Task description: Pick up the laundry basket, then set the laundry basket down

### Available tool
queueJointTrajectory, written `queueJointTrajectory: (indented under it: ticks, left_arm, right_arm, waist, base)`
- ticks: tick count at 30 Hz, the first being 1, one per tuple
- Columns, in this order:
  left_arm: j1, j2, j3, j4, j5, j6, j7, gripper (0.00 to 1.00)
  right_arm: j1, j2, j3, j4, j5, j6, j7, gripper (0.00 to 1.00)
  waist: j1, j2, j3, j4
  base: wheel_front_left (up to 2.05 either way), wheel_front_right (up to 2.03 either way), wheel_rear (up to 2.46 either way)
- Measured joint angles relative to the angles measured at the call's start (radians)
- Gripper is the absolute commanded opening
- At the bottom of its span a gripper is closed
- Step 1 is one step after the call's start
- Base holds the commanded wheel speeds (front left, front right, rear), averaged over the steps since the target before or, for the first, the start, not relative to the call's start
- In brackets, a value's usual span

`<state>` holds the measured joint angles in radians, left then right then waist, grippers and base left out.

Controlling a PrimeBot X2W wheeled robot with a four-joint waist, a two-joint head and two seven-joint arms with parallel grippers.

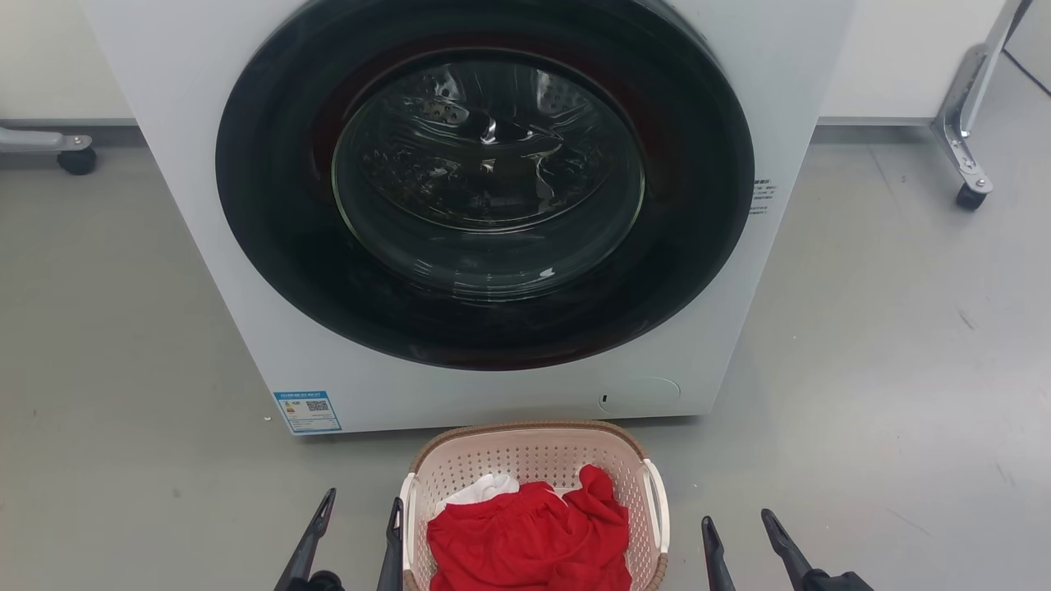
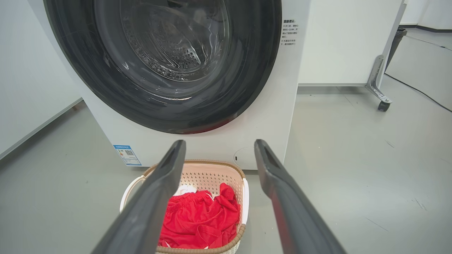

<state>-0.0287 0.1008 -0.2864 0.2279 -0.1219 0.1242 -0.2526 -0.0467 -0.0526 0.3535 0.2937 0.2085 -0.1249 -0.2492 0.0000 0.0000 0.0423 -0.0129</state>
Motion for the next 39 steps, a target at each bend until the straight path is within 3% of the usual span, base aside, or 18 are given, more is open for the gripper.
queueJointTrajectory:
  ticks: [39]
  left_arm:
    - [0.012,-0.022,0.046,0.035,-0.046,-0.001,0.0,1.0]
  right_arm:
    - [0.001,0.001,-0.02,-0.016,0.002,-0.002,0.0,1.0]
  waist:
    - [0.0001,0.0,0.027,-0.002]
  base:
    - [0.0,0.0,0.0]
